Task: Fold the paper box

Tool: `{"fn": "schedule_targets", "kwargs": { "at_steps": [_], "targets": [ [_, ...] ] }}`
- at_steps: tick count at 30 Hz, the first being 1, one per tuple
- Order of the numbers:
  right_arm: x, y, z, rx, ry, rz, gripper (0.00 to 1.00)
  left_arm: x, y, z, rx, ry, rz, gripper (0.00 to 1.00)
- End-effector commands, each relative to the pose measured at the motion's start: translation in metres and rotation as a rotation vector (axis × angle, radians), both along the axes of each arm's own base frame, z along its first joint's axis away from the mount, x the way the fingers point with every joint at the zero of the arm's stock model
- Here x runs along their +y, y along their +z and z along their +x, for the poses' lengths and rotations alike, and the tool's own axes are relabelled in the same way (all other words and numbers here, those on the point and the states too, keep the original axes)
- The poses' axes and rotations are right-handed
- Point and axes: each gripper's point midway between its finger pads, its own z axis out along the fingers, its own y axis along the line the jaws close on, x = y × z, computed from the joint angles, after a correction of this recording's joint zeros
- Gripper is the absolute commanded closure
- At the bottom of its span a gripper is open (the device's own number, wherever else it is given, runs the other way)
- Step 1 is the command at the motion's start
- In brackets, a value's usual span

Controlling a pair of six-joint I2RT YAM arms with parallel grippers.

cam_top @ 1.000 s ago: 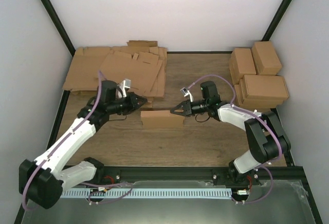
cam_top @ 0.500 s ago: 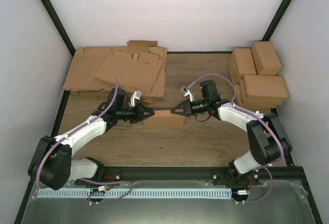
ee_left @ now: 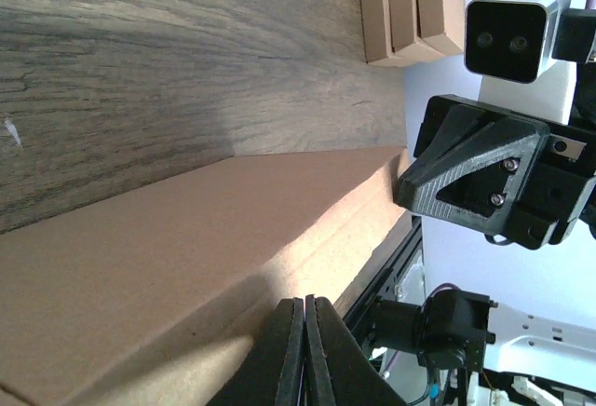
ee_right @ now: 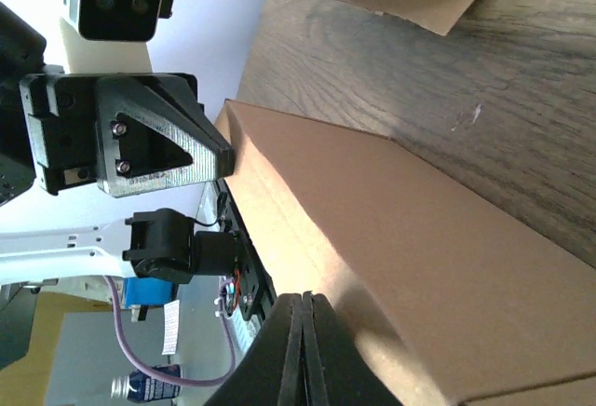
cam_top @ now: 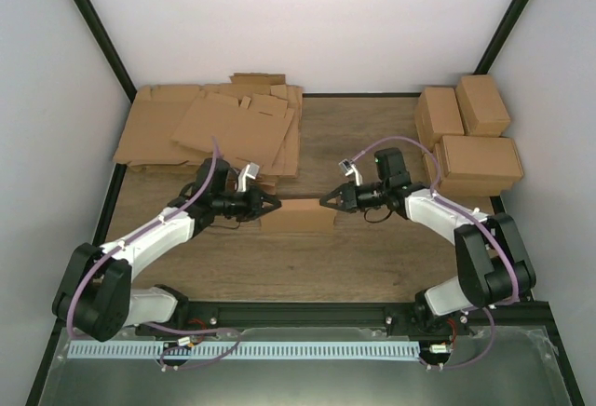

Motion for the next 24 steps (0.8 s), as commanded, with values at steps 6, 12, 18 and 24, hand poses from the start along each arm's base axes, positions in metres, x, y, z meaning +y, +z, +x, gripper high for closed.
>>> {"fn": "schedule_targets", "kwargs": {
  "at_steps": [6,12,18,24],
  "targets": [
    [-0.011,-0.037,-0.001,0.054,-0.014,-0.026,0.99,0.000,0.019,-0.002,0.030,0.009,0.013,0.89],
    [-0.011,-0.026,0.005,0.026,-0.020,-0.034,0.99,-0.017,0.038,0.001,0.021,-0.036,-0.049,0.88],
    [-0.011,-0.026,0.005,0.026,-0.023,-0.036,0.99,-0.018,-0.003,-0.001,0.080,-0.037,0.042,0.89],
    [-0.011,-0.005,0.009,-0.016,-0.030,-0.036,0.99,-0.003,-0.040,-0.002,0.121,0.014,0.157,0.90]
  ]
}}
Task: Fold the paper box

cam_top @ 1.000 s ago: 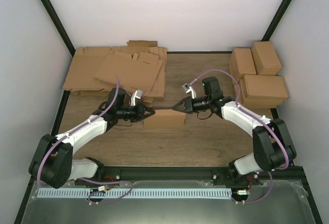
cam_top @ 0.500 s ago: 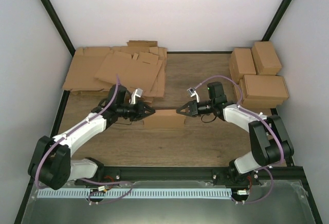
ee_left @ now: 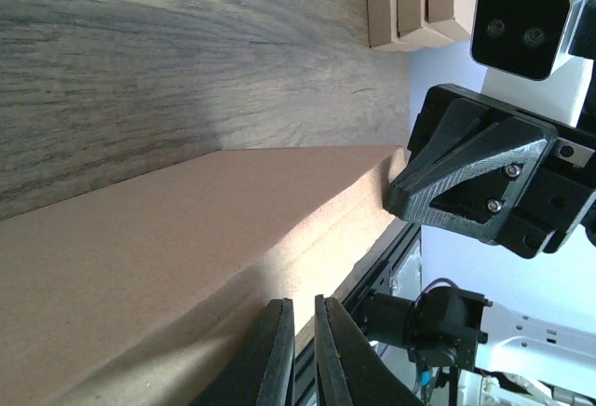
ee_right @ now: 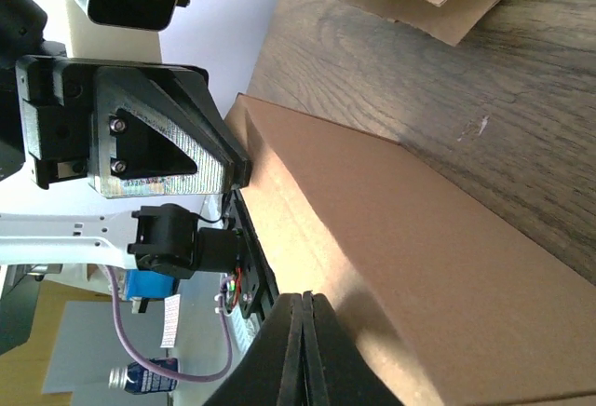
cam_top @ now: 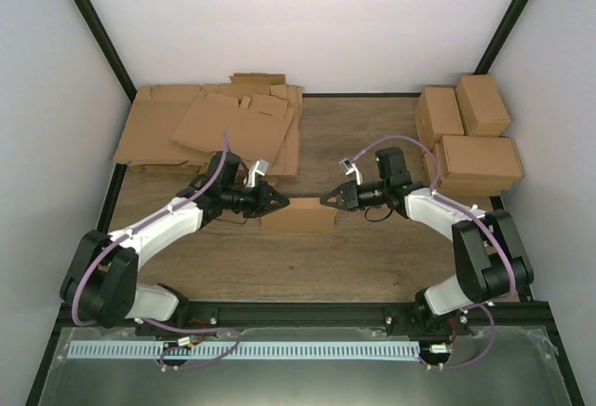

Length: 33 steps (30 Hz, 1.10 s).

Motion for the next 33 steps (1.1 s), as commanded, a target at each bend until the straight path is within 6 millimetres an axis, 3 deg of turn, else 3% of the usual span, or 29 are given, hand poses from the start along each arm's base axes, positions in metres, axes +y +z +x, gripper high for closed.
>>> {"fn": "schedule_targets", "kwargs": {
  "at_steps": [1,5,7,10,13,19,21,25,33],
  "targets": [
    [-0.009,0.004,0.008,0.003,-0.067,-0.082,0.99,0.016,-0.039,-0.004,0.052,0.047,0.128,0.89],
    [-0.013,0.040,0.013,-0.077,-0.102,-0.102,0.96,0.018,0.001,0.004,-0.035,0.067,0.124,0.74],
    [-0.017,0.051,0.014,-0.109,-0.126,-0.123,0.87,0.023,0.027,0.007,-0.089,0.085,0.139,0.65],
    [-0.029,0.055,0.014,-0.147,-0.205,-0.191,0.68,0.034,0.058,0.005,-0.141,0.125,0.171,0.40],
    [-0.043,0.053,0.014,-0.185,-0.282,-0.252,0.61,0.044,0.075,0.001,-0.178,0.157,0.182,0.20],
    [-0.054,0.056,0.000,-0.266,-0.339,-0.240,0.57,0.062,0.083,-0.006,-0.464,0.055,0.346,0.10],
    [-0.058,0.056,-0.005,-0.281,-0.355,-0.240,0.56,0.065,0.096,-0.007,-0.593,0.007,0.397,0.06],
    [-0.060,0.057,-0.018,-0.315,-0.349,-0.217,0.55,0.062,0.123,-0.003,-0.776,-0.052,0.431,0.00],
    [-0.058,0.082,-0.058,-0.438,-0.283,-0.090,0.51,0.045,0.134,0.009,-1.043,-0.297,0.524,0.00]
  ]
}}
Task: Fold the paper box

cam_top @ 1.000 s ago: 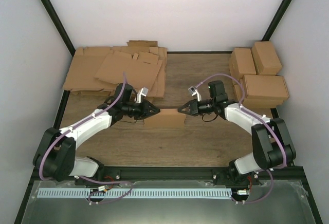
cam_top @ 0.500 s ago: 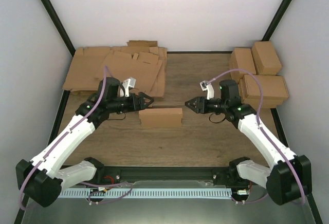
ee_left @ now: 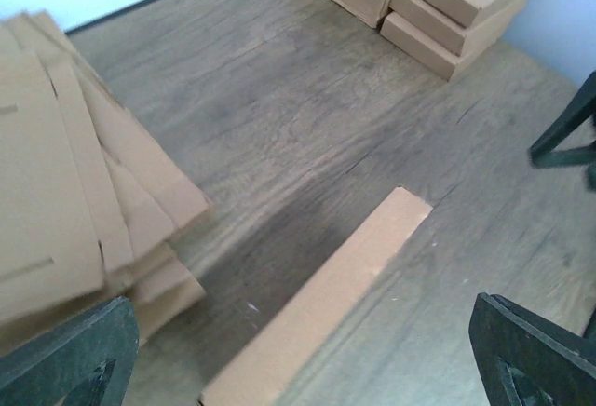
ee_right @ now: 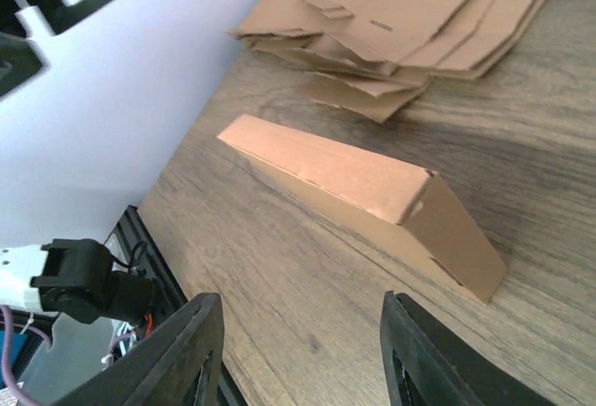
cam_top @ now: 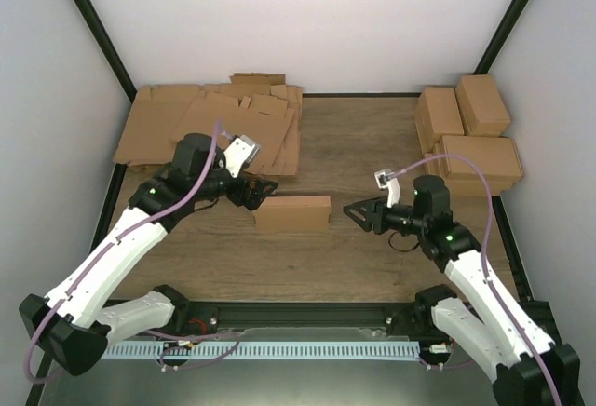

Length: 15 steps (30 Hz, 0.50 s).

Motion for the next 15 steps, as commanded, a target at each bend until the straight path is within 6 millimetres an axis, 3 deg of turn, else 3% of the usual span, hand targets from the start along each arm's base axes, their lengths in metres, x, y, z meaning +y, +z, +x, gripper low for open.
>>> {"fn": "schedule_targets", "kwargs": {
  "at_steps": [1,7,9,12,15],
  "targets": [
    [-0.002,0.030,-0.014,-0.115,0.021,0.044,0.51,-0.010,0.003,0.005,-0.159,-0.174,0.134,0.00],
    [-0.013,0.057,-0.031,-0.231,-0.016,0.076,0.45,-0.031,-0.020,-0.001,-0.138,-0.372,0.177,0.00],
    [-0.015,0.061,-0.034,-0.251,-0.033,0.084,0.35,-0.035,-0.032,-0.002,-0.109,-0.397,0.199,0.00],
    [-0.019,0.060,-0.033,-0.253,-0.066,0.089,0.03,-0.040,-0.050,-0.003,-0.073,-0.416,0.245,0.00],
    [-0.023,0.055,-0.031,-0.236,-0.093,0.075,0.00,-0.044,-0.068,-0.007,-0.052,-0.444,0.305,0.00]
  ]
}}
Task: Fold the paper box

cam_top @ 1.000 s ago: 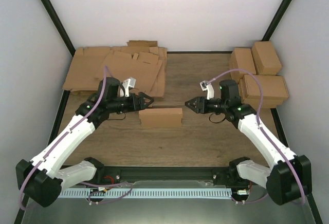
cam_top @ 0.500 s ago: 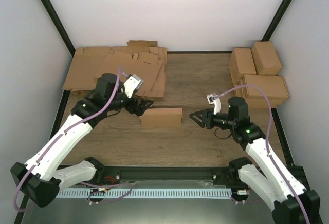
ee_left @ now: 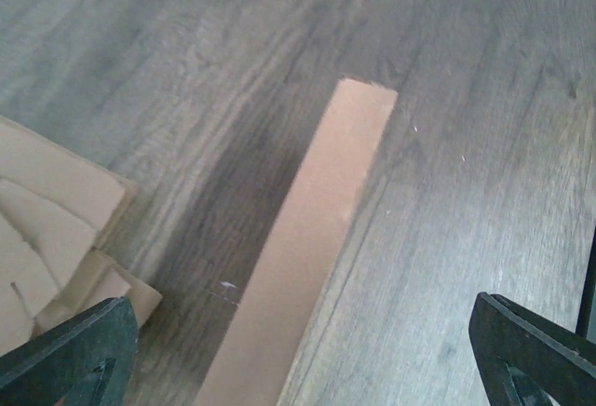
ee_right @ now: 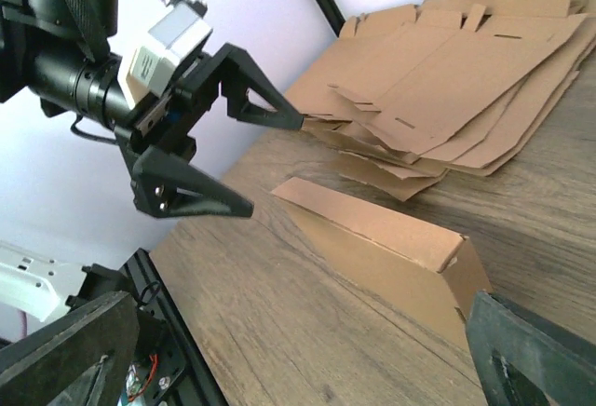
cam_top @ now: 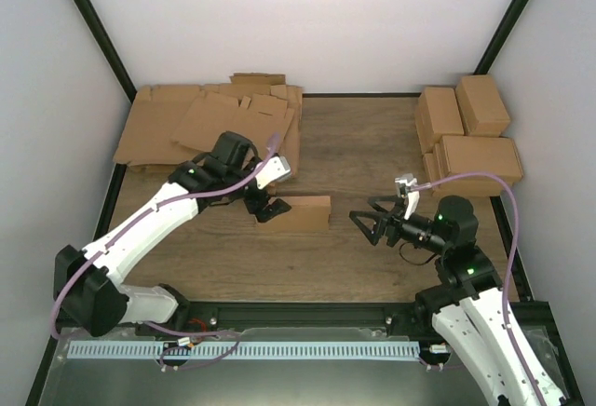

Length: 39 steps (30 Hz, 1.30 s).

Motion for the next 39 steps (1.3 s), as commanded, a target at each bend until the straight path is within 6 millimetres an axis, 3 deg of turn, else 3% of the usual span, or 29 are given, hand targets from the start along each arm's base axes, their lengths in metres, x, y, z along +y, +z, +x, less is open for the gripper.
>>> {"fn": "schedule_targets", "kwargs": {
  "at_steps": [1,9,17,31,35,39],
  "targets": [
    [-0.007,-0.007,0.005,0.034,-0.062,-0.010,0.00,-0.008,-0.013,-0.010,-0.015,-0.098,0.076,0.00],
    [-0.008,-0.003,0.003,0.020,-0.058,0.001,0.00,-0.002,-0.038,-0.006,-0.019,-0.106,0.191,0.00],
    [-0.008,-0.002,0.000,0.017,-0.058,0.003,0.00,0.000,-0.041,0.011,-0.079,-0.063,0.227,0.00],
    [-0.008,0.004,-0.006,0.008,-0.043,0.011,0.01,-0.007,-0.075,0.000,0.035,-0.134,0.252,0.00],
    [-0.008,0.004,-0.005,0.008,-0.042,0.008,0.02,-0.009,-0.088,-0.004,0.068,-0.147,0.302,0.04],
    [-0.008,0.004,-0.004,0.008,-0.043,0.007,0.02,-0.012,-0.094,-0.007,0.070,-0.160,0.344,0.14]
  ]
}}
